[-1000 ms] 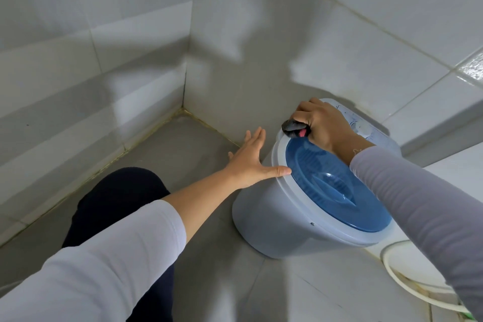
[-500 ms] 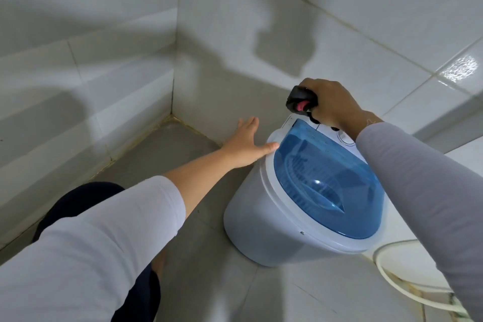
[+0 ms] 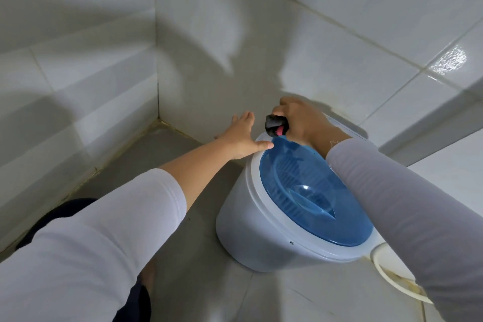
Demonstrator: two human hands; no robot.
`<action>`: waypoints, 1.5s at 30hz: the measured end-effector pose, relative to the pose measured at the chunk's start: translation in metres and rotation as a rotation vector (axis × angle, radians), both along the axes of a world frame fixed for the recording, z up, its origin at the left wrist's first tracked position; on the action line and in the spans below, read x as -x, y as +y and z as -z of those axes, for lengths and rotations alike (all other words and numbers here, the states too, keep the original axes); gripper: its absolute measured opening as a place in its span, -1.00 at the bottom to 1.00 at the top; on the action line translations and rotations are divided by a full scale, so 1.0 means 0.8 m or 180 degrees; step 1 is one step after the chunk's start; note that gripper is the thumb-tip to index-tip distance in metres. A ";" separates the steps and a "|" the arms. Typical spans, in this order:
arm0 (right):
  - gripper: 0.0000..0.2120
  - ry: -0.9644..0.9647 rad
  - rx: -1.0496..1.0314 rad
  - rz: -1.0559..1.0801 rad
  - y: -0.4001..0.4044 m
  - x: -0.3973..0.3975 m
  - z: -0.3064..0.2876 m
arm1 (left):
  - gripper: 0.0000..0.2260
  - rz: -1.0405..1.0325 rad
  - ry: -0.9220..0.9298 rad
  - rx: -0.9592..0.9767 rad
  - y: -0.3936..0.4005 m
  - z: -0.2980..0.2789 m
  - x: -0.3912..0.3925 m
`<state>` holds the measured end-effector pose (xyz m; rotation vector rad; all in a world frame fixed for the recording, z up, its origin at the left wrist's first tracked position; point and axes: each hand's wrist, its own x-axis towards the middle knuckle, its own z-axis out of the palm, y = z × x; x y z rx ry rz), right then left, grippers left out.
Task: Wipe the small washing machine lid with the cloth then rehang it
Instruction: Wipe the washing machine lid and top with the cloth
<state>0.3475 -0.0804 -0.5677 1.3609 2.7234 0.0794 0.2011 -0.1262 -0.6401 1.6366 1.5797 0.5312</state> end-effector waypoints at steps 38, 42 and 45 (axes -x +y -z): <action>-0.72 0.0677 -0.0309 0.0576 0.007 -0.043 0.006 | -0.15 0.0191 0.0155 0.0178 0.043 -0.023 -0.023; -0.70 0.0585 -0.0490 0.0583 0.021 -0.042 0.007 | -0.15 0.0209 0.0168 0.0187 0.045 -0.022 -0.023; -0.70 0.0474 -0.0631 0.0695 0.037 -0.043 0.006 | -0.15 0.0232 0.0185 0.0199 0.045 -0.022 -0.023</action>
